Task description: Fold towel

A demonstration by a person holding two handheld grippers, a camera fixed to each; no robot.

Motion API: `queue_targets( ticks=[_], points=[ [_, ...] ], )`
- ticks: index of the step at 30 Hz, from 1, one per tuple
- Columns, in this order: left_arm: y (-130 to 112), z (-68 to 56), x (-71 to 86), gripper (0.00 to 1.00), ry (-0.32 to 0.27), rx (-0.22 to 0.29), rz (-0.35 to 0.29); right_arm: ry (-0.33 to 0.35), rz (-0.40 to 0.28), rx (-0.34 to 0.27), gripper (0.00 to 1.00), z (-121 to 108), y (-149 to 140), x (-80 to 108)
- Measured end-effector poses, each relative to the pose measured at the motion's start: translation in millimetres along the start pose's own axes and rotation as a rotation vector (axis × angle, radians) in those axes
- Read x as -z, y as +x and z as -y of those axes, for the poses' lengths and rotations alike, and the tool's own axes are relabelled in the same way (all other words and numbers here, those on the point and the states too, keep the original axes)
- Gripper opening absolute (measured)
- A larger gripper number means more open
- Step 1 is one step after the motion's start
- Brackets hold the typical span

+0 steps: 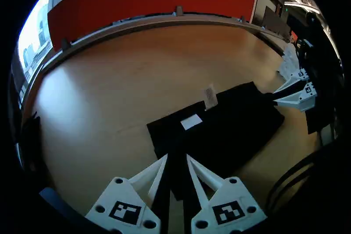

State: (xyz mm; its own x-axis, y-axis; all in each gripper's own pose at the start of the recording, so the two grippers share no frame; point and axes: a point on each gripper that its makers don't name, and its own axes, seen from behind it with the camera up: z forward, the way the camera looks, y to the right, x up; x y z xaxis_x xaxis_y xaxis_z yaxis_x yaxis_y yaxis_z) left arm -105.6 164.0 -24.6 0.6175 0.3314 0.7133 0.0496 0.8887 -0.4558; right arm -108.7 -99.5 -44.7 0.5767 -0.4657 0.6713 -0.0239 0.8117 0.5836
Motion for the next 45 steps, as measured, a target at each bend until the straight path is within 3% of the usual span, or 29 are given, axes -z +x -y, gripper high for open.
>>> queue_targets(
  ticks=[8, 12, 16, 18, 24, 36, 42, 45],
  points=[
    [3, 8.2, -5.8, 0.39, 0.029, -0.021, 0.005, -0.043, 0.0, 0.006, 0.37, -12, 1, -6.9],
    [5, 12.0, -7.3, 0.45, 0.043, -0.037, 0.007, -0.064, 0.002, 0.013, 0.66, -18, 2, -9.1],
    [6, 16.3, -7.5, 0.58, 0.058, -0.051, 0.008, -0.079, 0.001, 0.022, 0.77, -23, 3, -10.1],
    [6, 18.1, -7.8, 0.6, 0.064, -0.059, 0.009, -0.086, 0.002, 0.025, 0.82, -25, 4, -10.4],
    [8, 25.2, -9.4, 0.6, 0.082, -0.072, 0.013, -0.102, 0.001, 0.03, 0.88, -32, 8, -11.6],
    [25, 36.4, -10.8, 0.63, 0.107, -0.083, -0.004, -0.134, -0.018, 0.028, 0.89, -46, 22, -12.8],
    [36, 45.8, -8.1, 0.7, 0.134, -0.082, -0.022, -0.162, -0.027, 0.028, 0.89, -59, 30, -11.5],
    [41, 49.9, -3.8, 0.78, 0.145, -0.081, -0.033, -0.171, -0.03, 0.03, 0.88, -63, 32, -10.9]
  ],
)
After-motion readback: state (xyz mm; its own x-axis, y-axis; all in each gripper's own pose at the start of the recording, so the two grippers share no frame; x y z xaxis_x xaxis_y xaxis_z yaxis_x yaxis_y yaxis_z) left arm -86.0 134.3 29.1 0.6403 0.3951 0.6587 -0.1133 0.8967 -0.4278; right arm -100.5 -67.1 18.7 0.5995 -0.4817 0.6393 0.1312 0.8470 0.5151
